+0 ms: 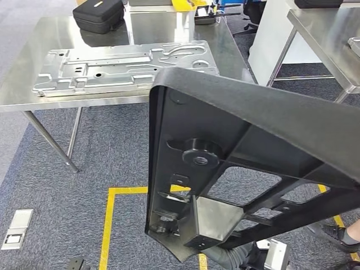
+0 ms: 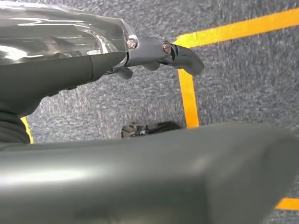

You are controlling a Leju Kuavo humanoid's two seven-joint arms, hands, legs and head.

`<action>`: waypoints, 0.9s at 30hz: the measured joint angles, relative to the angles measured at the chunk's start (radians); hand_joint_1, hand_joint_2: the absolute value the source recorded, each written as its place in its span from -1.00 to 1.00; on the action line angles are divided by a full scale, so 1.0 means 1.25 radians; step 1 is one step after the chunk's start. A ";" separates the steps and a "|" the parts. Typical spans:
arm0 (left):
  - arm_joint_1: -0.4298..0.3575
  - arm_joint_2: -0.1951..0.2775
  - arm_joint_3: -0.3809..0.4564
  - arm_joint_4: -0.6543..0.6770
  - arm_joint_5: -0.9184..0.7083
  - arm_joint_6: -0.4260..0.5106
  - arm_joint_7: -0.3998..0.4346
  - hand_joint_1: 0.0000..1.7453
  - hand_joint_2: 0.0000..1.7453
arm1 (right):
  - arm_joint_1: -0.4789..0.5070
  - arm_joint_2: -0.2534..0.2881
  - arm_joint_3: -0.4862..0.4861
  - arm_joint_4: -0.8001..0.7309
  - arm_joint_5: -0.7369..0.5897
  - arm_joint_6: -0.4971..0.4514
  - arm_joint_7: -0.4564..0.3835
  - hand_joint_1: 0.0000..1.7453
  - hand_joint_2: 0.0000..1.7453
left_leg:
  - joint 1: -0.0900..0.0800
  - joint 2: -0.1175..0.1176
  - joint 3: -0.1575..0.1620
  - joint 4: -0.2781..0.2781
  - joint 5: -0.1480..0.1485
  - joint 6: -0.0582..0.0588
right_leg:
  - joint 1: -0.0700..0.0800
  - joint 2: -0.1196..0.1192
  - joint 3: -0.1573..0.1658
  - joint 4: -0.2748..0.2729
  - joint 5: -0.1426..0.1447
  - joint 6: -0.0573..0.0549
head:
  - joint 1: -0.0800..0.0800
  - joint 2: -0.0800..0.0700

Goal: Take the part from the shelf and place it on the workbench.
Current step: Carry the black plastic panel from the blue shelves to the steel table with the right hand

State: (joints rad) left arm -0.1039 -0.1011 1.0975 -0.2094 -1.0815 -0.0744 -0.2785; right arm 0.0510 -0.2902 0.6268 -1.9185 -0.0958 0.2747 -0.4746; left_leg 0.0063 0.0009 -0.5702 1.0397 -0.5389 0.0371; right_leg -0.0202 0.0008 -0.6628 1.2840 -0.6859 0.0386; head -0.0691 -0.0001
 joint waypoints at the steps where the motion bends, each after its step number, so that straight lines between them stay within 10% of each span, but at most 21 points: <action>1: 0.001 0.000 0.000 0.000 0.000 0.000 0.000 -1.00 -1.00 | 0.001 0.000 0.000 0.000 0.000 0.000 0.000 1.00 1.00 | 0.000 0.000 0.003 0.000 -0.002 0.000 | 0.000 0.000 -0.017 0.022 0.003 0.001 | 0.000 0.000; 6: 0.000 0.000 -0.001 0.000 0.000 0.000 0.000 -1.00 -1.00 | 0.001 0.000 0.000 0.000 0.005 -0.001 0.000 1.00 1.00 | 0.000 -0.002 0.027 0.003 -0.024 -0.016 | 0.001 -0.001 0.048 -0.158 0.124 -0.003 | 0.000 0.000; 11: -0.002 0.000 -0.004 0.000 0.000 0.000 0.001 -1.00 -1.00 | 0.002 0.000 0.000 -0.005 0.009 -0.004 0.000 1.00 1.00 | -0.001 -0.001 0.025 0.016 -0.041 -0.031 | -0.001 0.001 0.059 -0.181 0.115 -0.025 | -0.001 0.000; 16: 0.001 0.000 -0.005 0.000 -0.001 0.000 0.002 -1.00 -1.00 | 0.004 0.000 0.000 -0.007 0.010 -0.009 0.001 1.00 1.00 | 0.003 -0.002 -0.086 0.215 -0.111 -0.043 | -0.003 -0.001 0.069 -0.182 0.105 -0.036 | -0.001 0.000; 21: 0.002 0.000 -0.005 0.000 -0.001 0.000 0.002 -1.00 -1.00 | 0.005 0.000 0.000 -0.007 0.011 -0.011 0.001 1.00 1.00 | -0.003 -0.002 -0.033 0.053 0.011 -0.026 | -0.002 0.002 0.094 -0.183 0.087 -0.028 | -0.001 0.000; 27: 0.000 0.001 -0.005 0.000 -0.001 0.000 0.002 -1.00 -1.00 | 0.005 -0.001 -0.001 -0.011 0.011 -0.012 0.001 1.00 1.00 | -0.002 -0.001 -0.010 0.005 0.002 -0.008 | -0.001 0.001 0.084 -0.157 0.063 -0.005 | -0.001 0.000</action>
State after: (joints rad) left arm -0.1035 -0.1004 1.0910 -0.2094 -1.0822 -0.0744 -0.2759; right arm 0.0567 -0.2916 0.6254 -1.9326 -0.0820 0.2598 -0.4732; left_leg 0.0040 -0.0006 -0.5826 1.0460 -0.5363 0.0270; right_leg -0.0213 0.0020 -0.5584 1.0879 -0.6076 0.0323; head -0.0708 -0.0002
